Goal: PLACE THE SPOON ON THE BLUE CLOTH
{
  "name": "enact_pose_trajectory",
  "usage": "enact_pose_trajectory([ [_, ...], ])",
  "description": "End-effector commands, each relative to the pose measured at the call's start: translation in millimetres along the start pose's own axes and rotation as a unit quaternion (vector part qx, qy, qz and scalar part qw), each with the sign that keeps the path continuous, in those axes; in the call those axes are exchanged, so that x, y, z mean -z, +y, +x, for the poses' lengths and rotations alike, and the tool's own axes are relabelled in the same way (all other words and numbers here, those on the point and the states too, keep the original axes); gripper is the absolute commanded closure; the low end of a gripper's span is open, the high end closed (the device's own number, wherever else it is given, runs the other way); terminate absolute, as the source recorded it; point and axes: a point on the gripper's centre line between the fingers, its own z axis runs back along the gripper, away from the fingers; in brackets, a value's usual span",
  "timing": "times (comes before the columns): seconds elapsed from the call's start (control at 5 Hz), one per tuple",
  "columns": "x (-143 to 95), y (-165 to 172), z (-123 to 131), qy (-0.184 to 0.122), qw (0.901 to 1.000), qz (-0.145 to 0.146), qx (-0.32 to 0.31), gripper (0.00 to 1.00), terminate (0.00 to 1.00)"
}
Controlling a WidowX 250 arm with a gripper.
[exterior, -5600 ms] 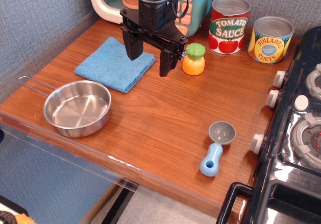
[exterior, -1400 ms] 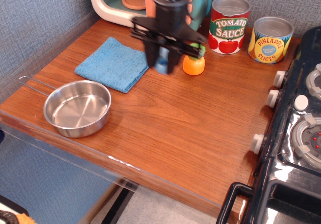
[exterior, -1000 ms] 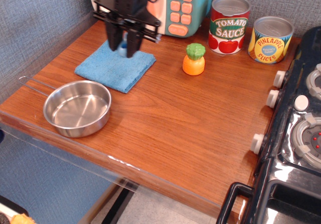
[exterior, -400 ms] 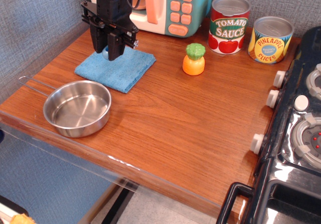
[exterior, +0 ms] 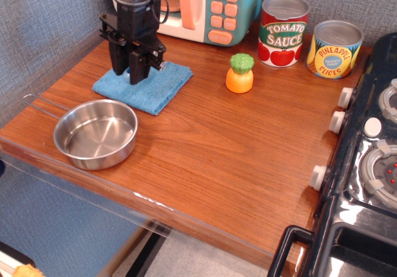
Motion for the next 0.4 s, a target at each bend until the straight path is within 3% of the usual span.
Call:
enact_pose_trajectory([
  [0.0, -20.2, 12.8, 1.6, -0.025, 0.9997, 0.006, 0.0, 0.0, 0.0],
  [0.2, -34.9, 10.3, -1.4, -0.055, 0.9985, 0.001, -0.007, 0.0, 0.0],
])
